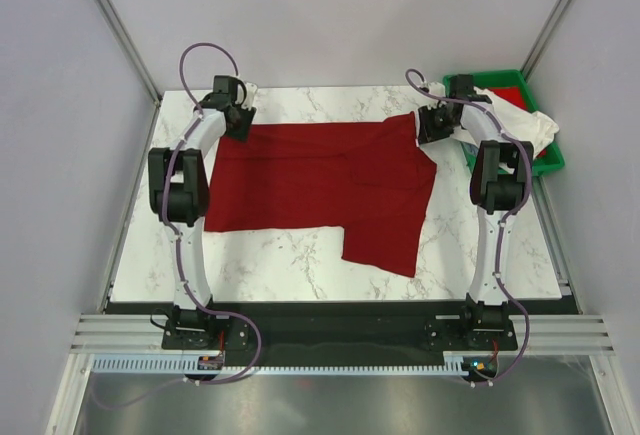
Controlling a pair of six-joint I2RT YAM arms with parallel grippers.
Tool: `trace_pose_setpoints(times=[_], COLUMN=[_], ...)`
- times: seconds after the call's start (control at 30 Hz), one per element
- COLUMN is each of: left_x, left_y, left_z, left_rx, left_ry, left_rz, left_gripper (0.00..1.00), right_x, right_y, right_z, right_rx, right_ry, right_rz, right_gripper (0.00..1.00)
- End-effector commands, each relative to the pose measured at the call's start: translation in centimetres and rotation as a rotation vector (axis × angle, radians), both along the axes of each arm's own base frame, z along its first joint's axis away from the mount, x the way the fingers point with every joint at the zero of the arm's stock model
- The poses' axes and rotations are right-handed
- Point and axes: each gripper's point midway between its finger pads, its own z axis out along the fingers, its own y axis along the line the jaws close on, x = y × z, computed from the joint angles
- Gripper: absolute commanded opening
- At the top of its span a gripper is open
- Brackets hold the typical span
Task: Fold and stack the t-shirts
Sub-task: Fold the tshirt
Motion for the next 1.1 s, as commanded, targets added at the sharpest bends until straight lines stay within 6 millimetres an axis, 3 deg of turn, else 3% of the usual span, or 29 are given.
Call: trace_pose_setpoints(times=[0.0, 0.03, 0.1, 0.27, 0.37, 0.63, 0.67, 0.8, 0.93, 1.07], left_x=[2.5, 2.7, 3.5, 4.8, 5.4, 5.8, 5.9, 5.8, 5.7, 5.5], left_y=[0.6, 0.6, 0.8, 1.2, 1.3, 1.6, 1.6, 1.7, 1.7, 1.9], left_z=[1.2, 0.3, 0.7, 0.1, -0.4, -1.6, -1.7, -2.2, -2.5, -2.8], left_rx=[0.055, 0.062, 0.074, 0.089, 0.100, 0.122, 0.124, 0.129, 0.136, 0.150], left_ry=[-0.064, -0.052, -0.069, -0.084, -0.089, -0.081, -0.081, -0.071, -0.067, -0.057], left_rz=[-0.020, -0.023, -0.024, -0.013, -0.012, -0.014, -0.012, -0.013, -0.014, -0.016], left_gripper=[0.52, 0.52, 0.52, 0.53, 0.54, 0.57, 0.57, 0.57, 0.57, 0.57], right_x=[1.9, 2.1, 2.7, 5.6, 7.1, 8.2, 8.1, 8.5, 9.0, 9.3], right_y=[-0.1, -0.2, -0.3, 0.0, 0.8, 3.5, 5.2, 7.3, 8.3, 7.3], right_z=[1.3, 1.3, 2.3, 8.0, 9.9, 8.1, 8.0, 7.3, 5.4, 2.5], right_rx=[0.004, -0.001, -0.013, 0.020, 0.069, 0.135, 0.146, 0.174, 0.170, 0.109], right_ry=[-0.063, -0.066, -0.095, -0.258, -0.324, -0.316, -0.317, -0.316, -0.301, -0.275], right_rz=[-0.015, -0.018, -0.019, -0.023, -0.019, 0.013, 0.043, 0.058, 0.052, 0.020], right_gripper=[0.36, 0.36, 0.36, 0.38, 0.40, 0.37, 0.36, 0.34, 0.34, 0.34])
